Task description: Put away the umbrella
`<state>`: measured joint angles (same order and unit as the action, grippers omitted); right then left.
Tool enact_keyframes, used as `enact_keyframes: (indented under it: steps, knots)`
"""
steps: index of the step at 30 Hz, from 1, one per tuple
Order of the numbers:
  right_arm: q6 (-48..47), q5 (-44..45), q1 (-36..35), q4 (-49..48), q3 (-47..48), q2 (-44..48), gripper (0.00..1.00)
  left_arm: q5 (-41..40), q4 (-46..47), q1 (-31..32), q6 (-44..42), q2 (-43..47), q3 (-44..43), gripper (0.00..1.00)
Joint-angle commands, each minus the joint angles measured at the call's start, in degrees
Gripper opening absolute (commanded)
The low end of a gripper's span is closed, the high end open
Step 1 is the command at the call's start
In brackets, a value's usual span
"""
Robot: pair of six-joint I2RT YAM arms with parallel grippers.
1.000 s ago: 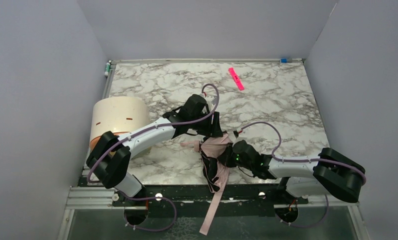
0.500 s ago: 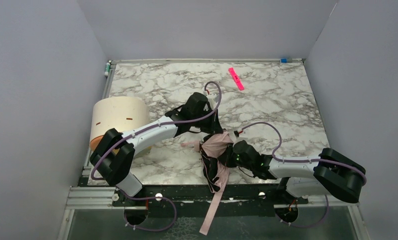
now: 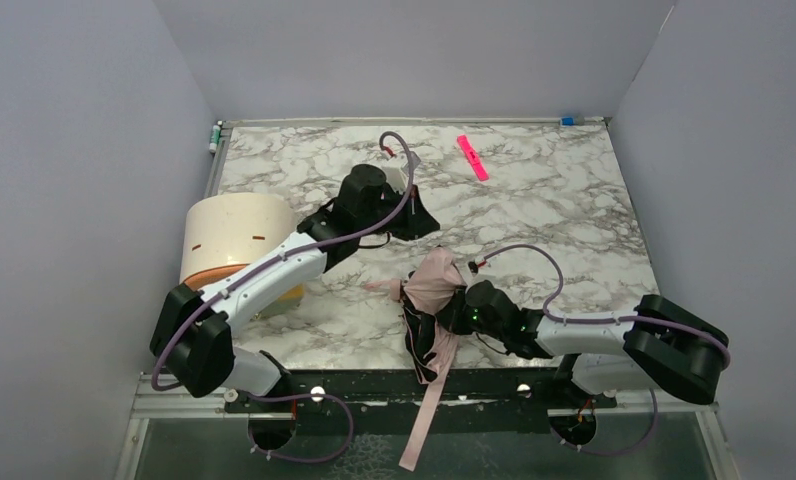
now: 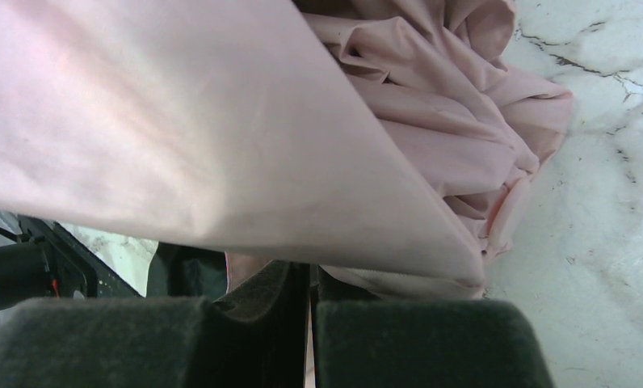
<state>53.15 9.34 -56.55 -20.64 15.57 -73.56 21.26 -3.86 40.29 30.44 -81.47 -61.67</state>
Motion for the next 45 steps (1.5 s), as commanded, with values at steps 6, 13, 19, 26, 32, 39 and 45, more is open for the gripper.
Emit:
enact_keyframes:
  steps: [6,13,19,26,32,39,45]
  knots:
    - [-0.7,1.5,0.3,8.7,-1.6,-4.1,0.09,-7.5,-2.2,-0.7,-0.4,5.9,-1.5,0.14]
    - [-0.6,1.1,0.3,8.3,-1.5,-4.9,0.09,-2.4,-11.9,-1.2,-1.6,-5.0,-7.5,0.76]
    - [-0.6,1.0,0.3,8.4,-1.5,-4.7,0.09,0.8,-15.1,-0.7,-3.1,-14.4,-13.0,0.81]
    - [-0.7,1.2,0.3,8.8,-1.4,-4.7,0.09,0.6,-24.0,2.8,-8.8,-24.7,-21.2,0.81]
    - [-0.6,1.2,0.3,8.6,-1.5,-5.1,0.09,-1.9,-30.1,4.4,-12.3,-28.2,-23.7,0.70]
    - [-0.6,0.9,0.3,8.1,-1.5,-5.7,0.09,-5.2,-31.7,4.4,-12.9,-28.0,-25.3,0.30]
    - [-0.3,0.9,0.3,8.0,-1.8,-5.7,0.09,-12.5,-31.4,4.4,-12.0,-25.1,-29.8,0.06]
